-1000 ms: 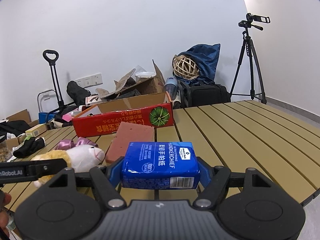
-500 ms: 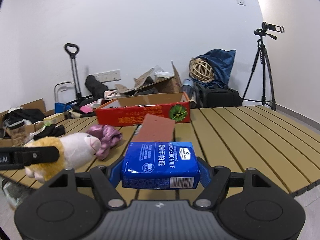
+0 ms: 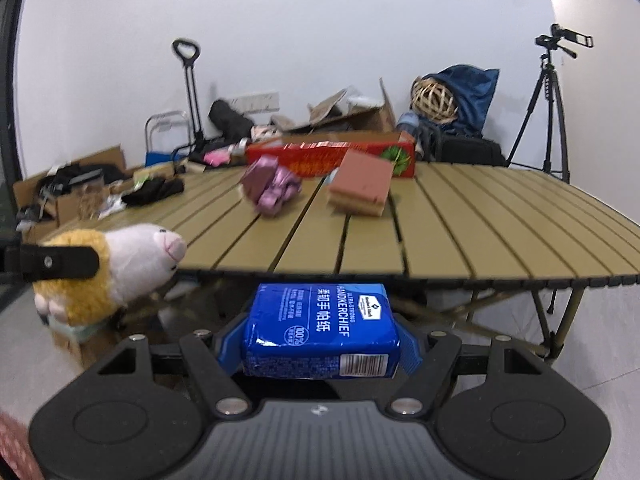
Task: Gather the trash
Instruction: 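Carry the plush toy and tissue pack down toward the black bin with both tools, then open the right gripper over the bin to drop the tissue pack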
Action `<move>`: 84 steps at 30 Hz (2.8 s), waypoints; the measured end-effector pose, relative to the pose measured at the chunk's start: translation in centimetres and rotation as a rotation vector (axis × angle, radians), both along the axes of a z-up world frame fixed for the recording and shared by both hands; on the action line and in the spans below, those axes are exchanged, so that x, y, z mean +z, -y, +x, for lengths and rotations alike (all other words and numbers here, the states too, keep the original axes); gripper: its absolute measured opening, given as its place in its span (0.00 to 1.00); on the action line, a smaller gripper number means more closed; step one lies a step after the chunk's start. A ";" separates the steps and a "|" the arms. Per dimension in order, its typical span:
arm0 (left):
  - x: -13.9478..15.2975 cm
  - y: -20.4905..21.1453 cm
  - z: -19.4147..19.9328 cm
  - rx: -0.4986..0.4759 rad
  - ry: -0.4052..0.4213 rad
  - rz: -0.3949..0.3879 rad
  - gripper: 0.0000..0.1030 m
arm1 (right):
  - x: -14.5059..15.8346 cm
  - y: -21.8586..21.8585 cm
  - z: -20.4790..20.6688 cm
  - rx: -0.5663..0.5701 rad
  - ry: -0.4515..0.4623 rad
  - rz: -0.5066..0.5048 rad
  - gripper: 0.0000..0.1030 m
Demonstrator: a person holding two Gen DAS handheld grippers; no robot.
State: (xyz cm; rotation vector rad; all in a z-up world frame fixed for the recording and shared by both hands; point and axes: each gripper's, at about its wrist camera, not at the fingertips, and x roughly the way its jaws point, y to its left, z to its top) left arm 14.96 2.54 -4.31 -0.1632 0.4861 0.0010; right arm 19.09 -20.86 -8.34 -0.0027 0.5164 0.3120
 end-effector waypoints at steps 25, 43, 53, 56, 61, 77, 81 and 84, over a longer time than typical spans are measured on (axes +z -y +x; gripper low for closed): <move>-7.5 -5.2 -1.6 0.148 -0.191 0.061 0.88 | -9.7 -7.1 1.7 0.123 -0.286 -0.177 0.70; -12.4 -7.0 1.4 0.223 -0.351 0.126 0.88 | -14.1 -10.6 6.3 0.130 -0.375 -0.227 0.70; -14.0 -6.8 2.3 0.235 -0.387 0.156 0.88 | -15.4 -11.1 7.3 0.125 -0.366 -0.245 0.70; -14.1 -6.7 2.4 0.236 -0.389 0.161 0.88 | -15.5 -11.1 7.3 0.132 -0.358 -0.247 0.70; -14.1 -6.7 2.5 0.238 -0.389 0.163 0.88 | -15.6 -10.8 7.4 0.123 -0.357 -0.240 0.70; -14.2 -6.7 2.7 0.235 -0.391 0.167 0.88 | -15.8 -10.8 7.8 0.104 -0.342 -0.249 1.00; -14.3 -6.7 2.7 0.234 -0.390 0.167 0.88 | -15.8 -10.8 7.7 0.104 -0.337 -0.258 1.00; -14.2 -6.7 2.7 0.232 -0.387 0.167 0.88 | -15.8 -10.9 7.7 0.100 -0.338 -0.263 1.00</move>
